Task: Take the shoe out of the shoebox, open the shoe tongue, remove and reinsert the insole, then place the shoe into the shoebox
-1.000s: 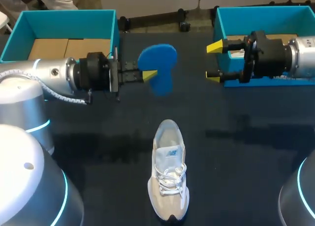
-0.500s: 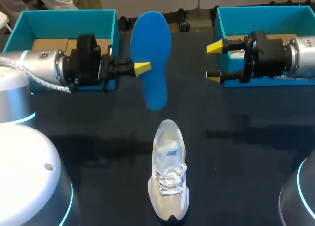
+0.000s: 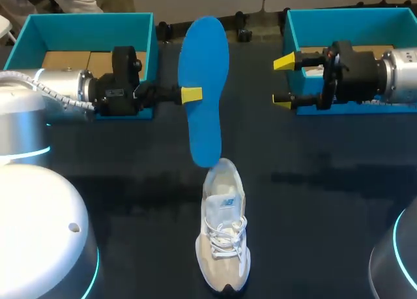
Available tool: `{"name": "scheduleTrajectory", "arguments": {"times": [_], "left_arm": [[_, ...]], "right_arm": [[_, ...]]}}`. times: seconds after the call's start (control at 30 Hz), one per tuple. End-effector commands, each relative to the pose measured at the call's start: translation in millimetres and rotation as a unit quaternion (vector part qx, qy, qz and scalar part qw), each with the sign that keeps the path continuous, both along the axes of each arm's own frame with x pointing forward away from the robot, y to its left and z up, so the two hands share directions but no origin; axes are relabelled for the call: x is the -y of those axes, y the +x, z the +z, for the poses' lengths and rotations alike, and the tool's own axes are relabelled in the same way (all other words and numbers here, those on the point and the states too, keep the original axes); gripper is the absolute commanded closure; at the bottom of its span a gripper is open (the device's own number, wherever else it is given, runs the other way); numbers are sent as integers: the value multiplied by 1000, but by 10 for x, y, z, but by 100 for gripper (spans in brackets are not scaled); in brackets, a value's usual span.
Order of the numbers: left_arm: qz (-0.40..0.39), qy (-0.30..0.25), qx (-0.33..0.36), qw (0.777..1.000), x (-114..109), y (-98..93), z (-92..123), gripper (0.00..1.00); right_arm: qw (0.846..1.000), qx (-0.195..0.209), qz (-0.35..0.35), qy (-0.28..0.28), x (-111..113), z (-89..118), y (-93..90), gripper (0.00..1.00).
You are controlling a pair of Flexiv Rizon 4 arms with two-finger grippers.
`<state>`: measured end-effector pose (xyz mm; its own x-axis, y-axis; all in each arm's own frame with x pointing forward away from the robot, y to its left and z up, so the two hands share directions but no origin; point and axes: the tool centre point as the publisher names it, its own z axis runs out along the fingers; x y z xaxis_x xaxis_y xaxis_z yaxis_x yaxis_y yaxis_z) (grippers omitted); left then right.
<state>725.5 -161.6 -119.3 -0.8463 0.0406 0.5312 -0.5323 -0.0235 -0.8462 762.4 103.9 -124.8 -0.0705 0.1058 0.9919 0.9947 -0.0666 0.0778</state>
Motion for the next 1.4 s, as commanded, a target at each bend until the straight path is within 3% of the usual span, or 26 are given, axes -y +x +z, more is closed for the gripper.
{"name": "scheduleTrajectory", "arguments": {"times": [0.03, 0.57, 0.83, 1.2, 1.4], "left_arm": [[-9, 5, -203, 979, 31, 65, -44, 100], [10, -3, -316, 949, 88, 150, -246, 100], [0, -8, -315, 949, 140, 145, -328, 100], [-11, -12, -400, 916, 189, 234, -524, 100], [-8, -18, -403, 915, 257, 311, -577, 100]], "right_arm": [[1000, 0, 0, -1, -17, -9, 7, 0], [1000, 0, 0, -1, -17, -9, 7, 0], [1000, 0, 0, -1, -17, -9, 7, 0], [1000, 0, 0, -1, -17, -9, 7, 0], [1000, 0, 0, -1, -17, -9, 7, 0]]}}
